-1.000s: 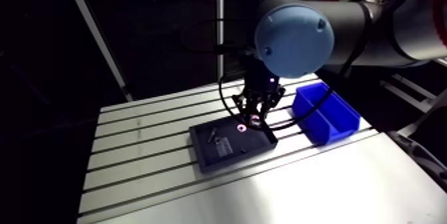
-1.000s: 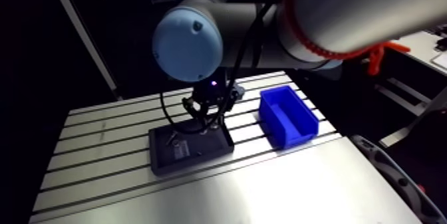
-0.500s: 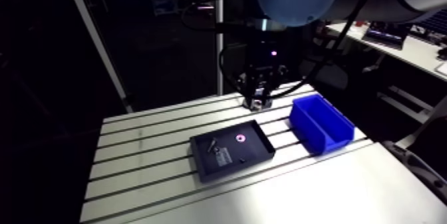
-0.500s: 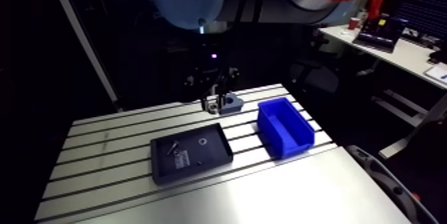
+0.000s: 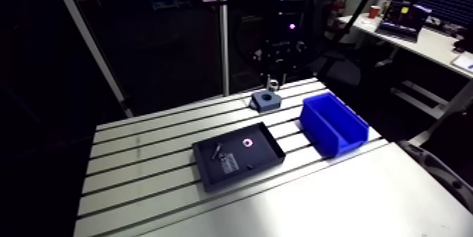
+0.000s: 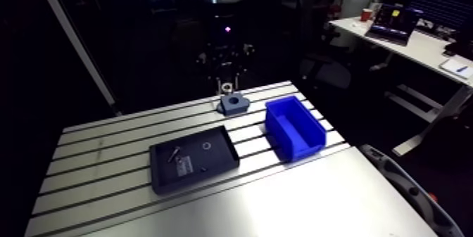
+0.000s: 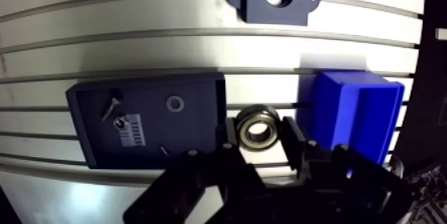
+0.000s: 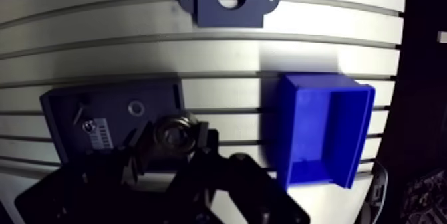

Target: Pick up the bearing and press it into the housing until flush.

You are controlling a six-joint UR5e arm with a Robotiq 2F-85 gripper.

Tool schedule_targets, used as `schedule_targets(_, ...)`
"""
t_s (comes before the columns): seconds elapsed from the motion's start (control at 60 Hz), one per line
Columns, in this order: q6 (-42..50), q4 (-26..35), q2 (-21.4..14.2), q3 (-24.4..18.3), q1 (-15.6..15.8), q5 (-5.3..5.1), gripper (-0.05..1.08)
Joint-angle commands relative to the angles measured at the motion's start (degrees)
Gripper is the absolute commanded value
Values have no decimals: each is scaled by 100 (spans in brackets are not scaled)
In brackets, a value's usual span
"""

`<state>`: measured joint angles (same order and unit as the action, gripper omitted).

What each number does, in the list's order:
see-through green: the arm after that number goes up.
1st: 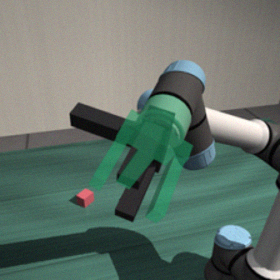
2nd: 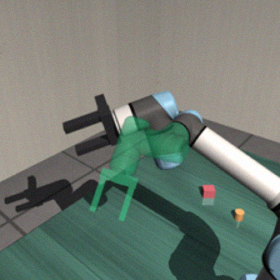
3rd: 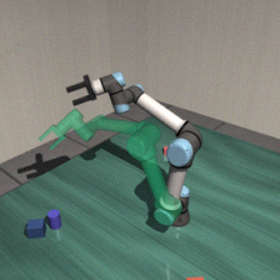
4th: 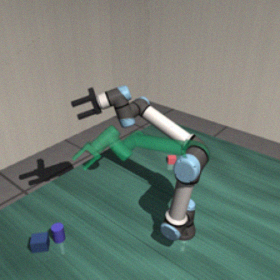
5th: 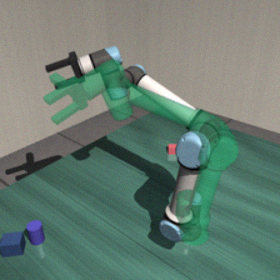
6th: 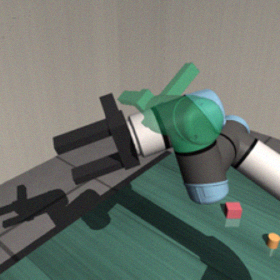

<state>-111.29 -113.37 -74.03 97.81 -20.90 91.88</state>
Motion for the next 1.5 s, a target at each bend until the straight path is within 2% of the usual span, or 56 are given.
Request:
schedule_targets(0.017, 31, -13, 318, -358, -3, 17, 75)
schedule_targets(0.567, 77, 128, 1090, -1079, -19, -16, 80)
schedule_targets(0.6, 77, 184, 1171, -1149, -11, 24, 80)
schedule_targets(0.733, 85, 188, 1344, -1263, -12, 27, 81)
schedule_targets(1.133, 189, 152, 1727, -1443, -63, 45, 81)
schedule_targets(1.5, 191, 144, 1845, -1479, -143, 36, 81)
